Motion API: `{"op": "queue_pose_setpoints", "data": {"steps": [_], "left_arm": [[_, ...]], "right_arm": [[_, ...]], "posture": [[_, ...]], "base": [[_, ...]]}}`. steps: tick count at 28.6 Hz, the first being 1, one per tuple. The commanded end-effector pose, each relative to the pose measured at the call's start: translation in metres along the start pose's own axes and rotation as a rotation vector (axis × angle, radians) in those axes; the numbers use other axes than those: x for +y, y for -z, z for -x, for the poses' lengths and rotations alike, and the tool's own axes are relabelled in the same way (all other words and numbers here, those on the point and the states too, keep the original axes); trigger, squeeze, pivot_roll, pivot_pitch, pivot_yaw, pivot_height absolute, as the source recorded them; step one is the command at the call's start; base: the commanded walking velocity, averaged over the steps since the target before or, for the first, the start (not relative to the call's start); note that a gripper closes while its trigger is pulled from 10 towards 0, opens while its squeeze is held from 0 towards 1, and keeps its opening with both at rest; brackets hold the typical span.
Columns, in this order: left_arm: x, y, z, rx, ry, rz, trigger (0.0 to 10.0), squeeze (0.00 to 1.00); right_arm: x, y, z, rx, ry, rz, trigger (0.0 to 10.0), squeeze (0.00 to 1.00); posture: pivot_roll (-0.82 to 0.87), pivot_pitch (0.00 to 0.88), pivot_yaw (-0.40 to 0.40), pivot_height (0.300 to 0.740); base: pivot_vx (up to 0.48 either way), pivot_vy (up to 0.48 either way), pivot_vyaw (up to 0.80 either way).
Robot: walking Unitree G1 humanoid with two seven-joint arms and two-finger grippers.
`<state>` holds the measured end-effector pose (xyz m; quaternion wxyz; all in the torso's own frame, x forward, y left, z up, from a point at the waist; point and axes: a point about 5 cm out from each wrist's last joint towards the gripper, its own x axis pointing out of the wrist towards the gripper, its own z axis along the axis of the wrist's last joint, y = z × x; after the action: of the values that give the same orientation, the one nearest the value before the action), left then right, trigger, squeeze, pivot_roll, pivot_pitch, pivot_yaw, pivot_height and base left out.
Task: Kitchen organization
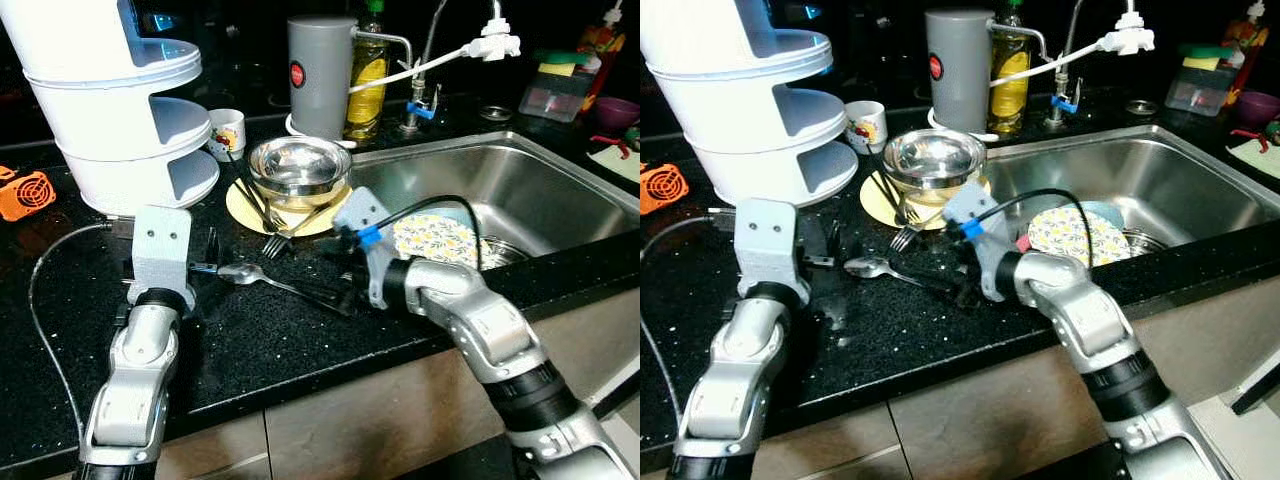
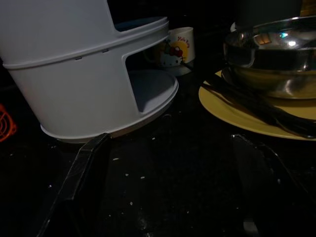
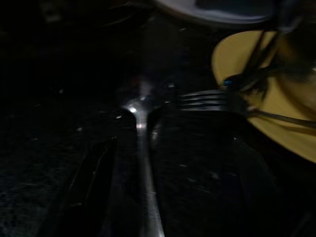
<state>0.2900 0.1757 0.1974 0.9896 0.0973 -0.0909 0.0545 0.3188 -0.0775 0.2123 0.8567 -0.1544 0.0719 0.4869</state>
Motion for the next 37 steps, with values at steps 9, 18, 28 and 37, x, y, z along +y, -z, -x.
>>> {"op": "queue_pose_setpoints", "data": {"steps": [9,18,28,37], "left_arm": [[0.000,0.004,0.003,0.030,0.008,-0.016,10.0,0.00],[-0.002,0.003,0.003,0.029,0.018,-0.009,10.0,0.00],[-0.009,-0.002,0.001,0.007,0.046,0.017,10.0,0.00],[-0.012,-0.004,0.000,0.000,0.060,0.027,10.0,0.00]], "right_arm": [[0.015,-0.001,-0.011,0.116,-0.123,-0.051,10.0,0.00],[-0.005,-0.065,0.007,-0.480,-0.074,-0.286,10.0,1.00],[-0.015,-0.100,0.039,-0.853,-0.110,-0.421,2.3,0.77],[-0.018,-0.114,0.061,-1.049,-0.152,-0.499,0.0,0.00]], "posture": [[0.05,0.000,-0.017,0.740],[0.06,0.000,-0.015,0.740],[0.05,0.000,-0.010,0.740],[0.05,0.000,-0.012,0.740]], "base": [[0.000,0.000,0.00],[0.000,0.000,0.00],[0.000,0.000,0.00],[0.000,0.000,0.00]]}}
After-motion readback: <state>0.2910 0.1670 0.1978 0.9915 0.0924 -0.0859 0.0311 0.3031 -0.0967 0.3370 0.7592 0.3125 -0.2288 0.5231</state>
